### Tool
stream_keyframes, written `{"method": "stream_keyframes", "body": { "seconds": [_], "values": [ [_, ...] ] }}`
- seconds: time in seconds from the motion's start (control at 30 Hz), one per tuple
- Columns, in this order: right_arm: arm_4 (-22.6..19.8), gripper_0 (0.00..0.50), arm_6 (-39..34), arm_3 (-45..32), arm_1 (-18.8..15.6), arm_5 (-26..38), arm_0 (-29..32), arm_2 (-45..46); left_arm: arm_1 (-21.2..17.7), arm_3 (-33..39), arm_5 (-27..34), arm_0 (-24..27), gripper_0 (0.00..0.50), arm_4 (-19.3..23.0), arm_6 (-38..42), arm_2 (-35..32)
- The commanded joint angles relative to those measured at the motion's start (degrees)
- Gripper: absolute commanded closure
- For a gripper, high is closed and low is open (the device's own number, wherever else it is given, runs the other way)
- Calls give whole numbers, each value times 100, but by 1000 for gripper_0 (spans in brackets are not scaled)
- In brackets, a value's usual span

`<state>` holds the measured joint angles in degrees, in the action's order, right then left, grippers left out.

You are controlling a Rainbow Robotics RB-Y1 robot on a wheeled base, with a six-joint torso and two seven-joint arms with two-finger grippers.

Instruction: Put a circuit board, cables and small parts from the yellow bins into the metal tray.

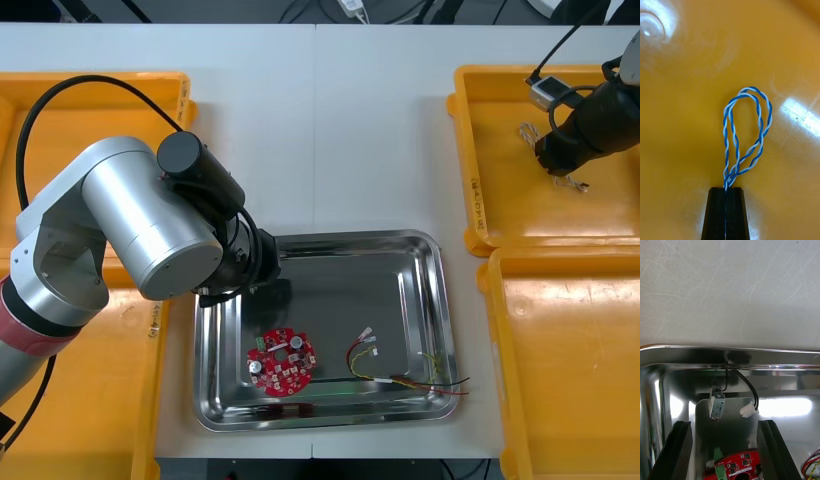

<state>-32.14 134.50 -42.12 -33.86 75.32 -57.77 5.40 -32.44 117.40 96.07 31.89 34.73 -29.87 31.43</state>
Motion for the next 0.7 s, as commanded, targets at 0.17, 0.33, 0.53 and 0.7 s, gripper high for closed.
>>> {"method": "stream_keyframes", "body": {
  "seconds": [0.17, 0.33, 0.53, 0.7],
  "values": [
    [120, 500, 68, -1298, -129, 1055, -24, 128, -324, 274, 52, 459, 0, 499, 412, -163],
    [208, 500, 59, -2010, -209, 1873, -24, 382, -526, 283, 351, 784, 0, 956, 297, -401],
    [305, 500, 33, -2740, -235, 2646, -24, 576, -957, 266, 474, 1100, 0, 1449, -54, -664],
    [314, 500, 24, -3179, -235, 3138, -15, 620, -1291, 11, 509, 1250, 0, 1985, -590, -998]
  ]
}}
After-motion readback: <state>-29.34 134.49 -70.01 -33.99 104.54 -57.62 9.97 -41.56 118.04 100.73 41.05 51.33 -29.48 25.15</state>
